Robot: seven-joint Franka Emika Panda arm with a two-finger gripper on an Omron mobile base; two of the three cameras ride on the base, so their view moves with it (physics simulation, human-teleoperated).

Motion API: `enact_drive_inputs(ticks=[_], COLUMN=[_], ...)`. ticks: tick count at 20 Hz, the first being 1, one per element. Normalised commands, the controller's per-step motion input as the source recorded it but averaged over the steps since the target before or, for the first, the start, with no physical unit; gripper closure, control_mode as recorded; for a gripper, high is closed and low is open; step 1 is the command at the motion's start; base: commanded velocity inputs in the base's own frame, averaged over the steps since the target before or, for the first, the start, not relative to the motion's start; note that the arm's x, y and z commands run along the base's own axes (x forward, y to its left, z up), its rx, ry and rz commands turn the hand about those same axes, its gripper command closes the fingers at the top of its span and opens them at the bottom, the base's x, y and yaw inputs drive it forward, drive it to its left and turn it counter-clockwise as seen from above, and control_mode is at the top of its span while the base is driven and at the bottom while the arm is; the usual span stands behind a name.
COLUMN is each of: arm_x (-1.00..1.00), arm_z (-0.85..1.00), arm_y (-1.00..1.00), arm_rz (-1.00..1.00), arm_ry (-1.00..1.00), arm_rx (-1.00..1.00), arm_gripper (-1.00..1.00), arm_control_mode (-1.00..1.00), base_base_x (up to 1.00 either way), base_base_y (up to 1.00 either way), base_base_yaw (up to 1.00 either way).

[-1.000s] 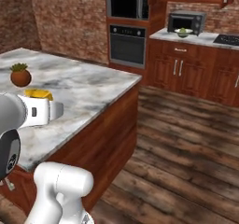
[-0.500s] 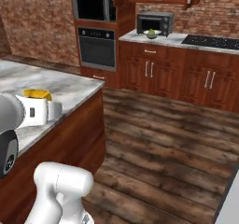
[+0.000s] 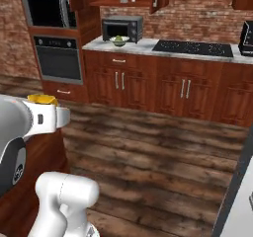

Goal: Pick the cheese from the fridge and the cheese grater from the cabinet and place them next to the salad bowl.

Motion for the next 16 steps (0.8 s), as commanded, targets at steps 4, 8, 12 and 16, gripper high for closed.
enact_drive_inputs(ticks=[4,8,12,16], arm_x=[0.00,0.00,0.00,0.00], arm_z=[0.00,0.00,0.00,0.00], arm_y=[0.00,0.00,0.00,0.00], arm_rz=[0.00,0.00,0.00,0.00], arm_ry=[0.00,0.00,0.00,0.00], arm_rx=[0.00,0.00,0.00,0.00], arm_gripper=[1.00,1.00,1.00,1.00], arm_control_mode=[1.00,1.00,1.00,1.00], base_base_x=[1.00,1.00,1.00,1.00], base_base_y=[0.48,0.44,-0.04,0.15], base_base_yaw=[-0.52,-0.46,-0.21,-0.17])
